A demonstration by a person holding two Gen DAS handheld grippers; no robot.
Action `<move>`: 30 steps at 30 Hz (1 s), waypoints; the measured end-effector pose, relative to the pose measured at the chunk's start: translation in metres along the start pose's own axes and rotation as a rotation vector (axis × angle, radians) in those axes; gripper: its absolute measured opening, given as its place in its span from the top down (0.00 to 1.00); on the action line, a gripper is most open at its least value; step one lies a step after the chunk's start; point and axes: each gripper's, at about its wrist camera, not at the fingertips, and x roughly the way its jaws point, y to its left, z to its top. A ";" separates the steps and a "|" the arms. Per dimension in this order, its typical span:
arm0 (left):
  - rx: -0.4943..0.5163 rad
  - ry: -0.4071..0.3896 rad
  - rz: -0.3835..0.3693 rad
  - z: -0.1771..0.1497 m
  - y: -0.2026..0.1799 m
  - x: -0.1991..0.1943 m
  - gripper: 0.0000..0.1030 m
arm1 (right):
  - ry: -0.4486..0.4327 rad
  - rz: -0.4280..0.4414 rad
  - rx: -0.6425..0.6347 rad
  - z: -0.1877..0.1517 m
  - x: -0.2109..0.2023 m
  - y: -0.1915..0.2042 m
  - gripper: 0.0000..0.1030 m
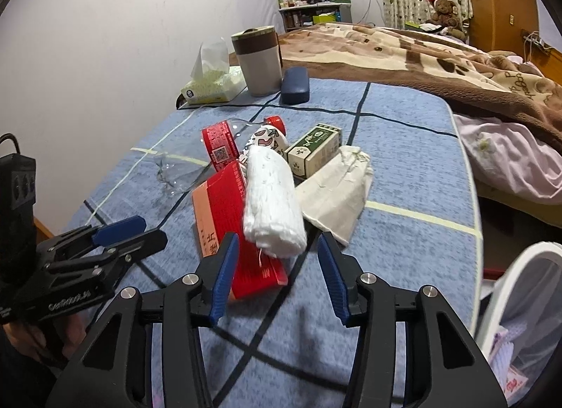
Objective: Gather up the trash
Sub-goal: 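Grasp the white rolled tissue with the right tool, then grasp the red medicine box with the left tool while the right tool holds the tissue roll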
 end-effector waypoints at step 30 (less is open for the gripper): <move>-0.025 -0.006 0.006 -0.001 -0.013 -0.020 0.46 | 0.017 0.069 0.038 -0.045 -0.035 -0.007 0.83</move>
